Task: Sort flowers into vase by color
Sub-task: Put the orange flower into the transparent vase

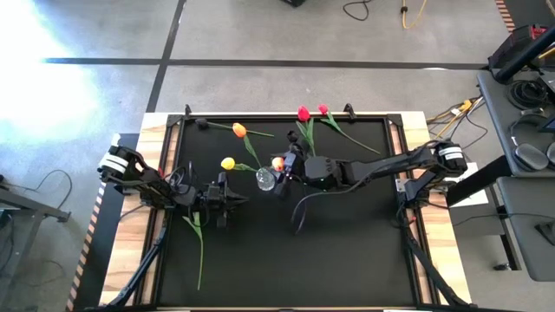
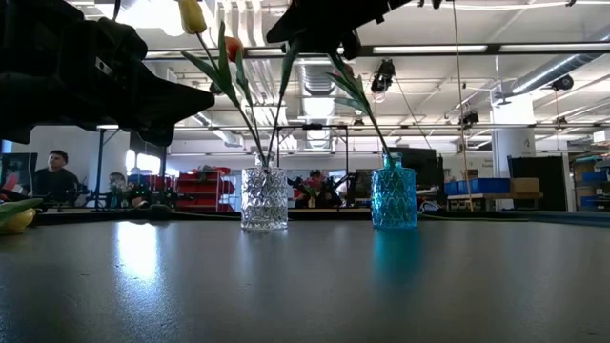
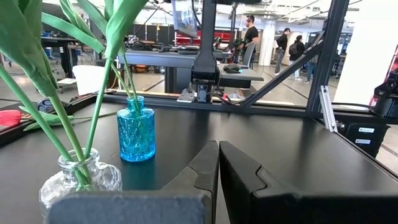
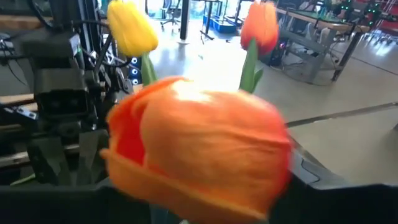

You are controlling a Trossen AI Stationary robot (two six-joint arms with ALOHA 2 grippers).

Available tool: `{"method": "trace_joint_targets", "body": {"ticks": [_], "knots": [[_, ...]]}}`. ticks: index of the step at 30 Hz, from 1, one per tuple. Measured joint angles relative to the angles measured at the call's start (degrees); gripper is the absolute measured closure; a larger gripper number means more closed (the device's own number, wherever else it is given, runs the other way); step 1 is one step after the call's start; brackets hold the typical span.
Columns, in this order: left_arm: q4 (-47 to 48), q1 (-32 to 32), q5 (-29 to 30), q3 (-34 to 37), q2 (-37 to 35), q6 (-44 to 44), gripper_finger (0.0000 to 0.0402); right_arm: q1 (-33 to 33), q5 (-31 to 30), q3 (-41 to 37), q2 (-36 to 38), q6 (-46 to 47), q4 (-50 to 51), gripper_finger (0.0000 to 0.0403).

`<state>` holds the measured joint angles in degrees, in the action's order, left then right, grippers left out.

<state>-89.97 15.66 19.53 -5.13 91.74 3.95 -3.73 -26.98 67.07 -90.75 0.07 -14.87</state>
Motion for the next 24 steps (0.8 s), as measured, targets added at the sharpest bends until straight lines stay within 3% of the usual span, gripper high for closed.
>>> {"method": "trace_joint_targets", "body": {"ticks": [5, 14, 24], "knots": [[0.00, -0.01, -0.02, -0.02, 0.00, 0.00, 0.0402, -0.02, 0.00, 1.92, -0.25, -0.07, 1.54, 0.0183], [0.00, 0.00, -0.17, -0.02, 0.00, 0.00, 0.0402, -1.62, 0.02, 10.54, -0.21, -2.85, 13.76, 0.0129], [0.02, 0.02, -0.40, -0.02, 0.00, 0.00, 0.0402, -6.20, -0.17, 19.72, -0.08, -10.69, 24.64, 0.0131]]}}
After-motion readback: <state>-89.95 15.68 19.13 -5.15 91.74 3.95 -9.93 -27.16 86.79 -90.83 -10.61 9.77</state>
